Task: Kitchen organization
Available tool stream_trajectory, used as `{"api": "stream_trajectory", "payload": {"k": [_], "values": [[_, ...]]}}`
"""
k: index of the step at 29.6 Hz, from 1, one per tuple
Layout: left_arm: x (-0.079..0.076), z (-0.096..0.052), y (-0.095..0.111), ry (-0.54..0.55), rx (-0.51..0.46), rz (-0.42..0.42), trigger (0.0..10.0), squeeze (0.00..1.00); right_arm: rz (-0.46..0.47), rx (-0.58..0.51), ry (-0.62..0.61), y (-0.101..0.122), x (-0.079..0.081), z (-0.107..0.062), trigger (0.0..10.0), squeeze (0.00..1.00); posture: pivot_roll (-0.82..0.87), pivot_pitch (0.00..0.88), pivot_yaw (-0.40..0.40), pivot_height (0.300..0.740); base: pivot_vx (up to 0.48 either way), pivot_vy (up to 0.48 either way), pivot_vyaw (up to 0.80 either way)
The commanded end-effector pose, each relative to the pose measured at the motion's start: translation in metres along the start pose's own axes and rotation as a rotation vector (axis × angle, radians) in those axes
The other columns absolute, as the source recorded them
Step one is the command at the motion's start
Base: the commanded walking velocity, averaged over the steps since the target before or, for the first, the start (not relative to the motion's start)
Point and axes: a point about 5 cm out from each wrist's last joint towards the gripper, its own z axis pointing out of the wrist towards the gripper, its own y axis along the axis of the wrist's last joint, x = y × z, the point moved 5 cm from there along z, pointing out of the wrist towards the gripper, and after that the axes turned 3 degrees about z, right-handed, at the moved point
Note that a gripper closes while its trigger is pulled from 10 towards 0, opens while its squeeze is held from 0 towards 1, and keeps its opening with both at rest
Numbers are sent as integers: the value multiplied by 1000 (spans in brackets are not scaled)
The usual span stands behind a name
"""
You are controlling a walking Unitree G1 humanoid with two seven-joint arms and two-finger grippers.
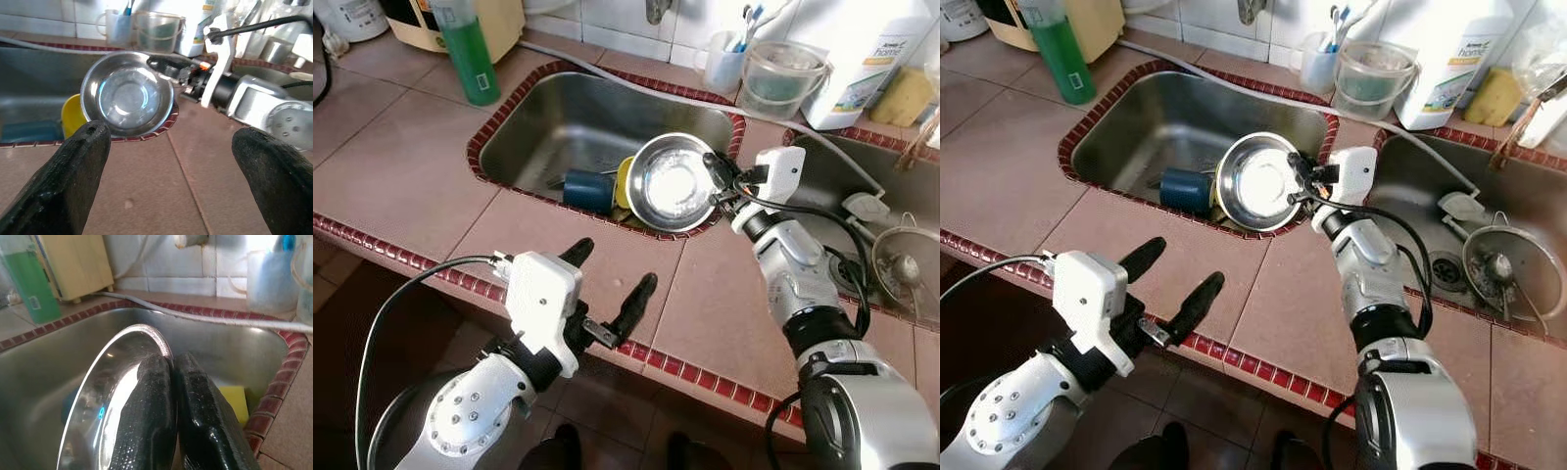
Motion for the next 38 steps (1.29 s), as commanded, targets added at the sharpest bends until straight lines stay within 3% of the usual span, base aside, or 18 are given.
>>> {"api": "stream_trajectory", "payload": {"k": [1,13,38], "values": [[-7,-3,2,-25,1,-10,10000,0,9,-9,-33,2,-8,-1,10000,0,-73,300,4,740,0,0,0],[-19,-8,2,-68,19,-18,10000,0,48,14,-94,2,-15,3,10000,0,-61,308,3,740,0,0,0],[-22,-12,-2,-65,48,-34,10000,0,91,41,-61,-1,-2,13,10000,0,-61,309,0,740,0,0,0]]}}
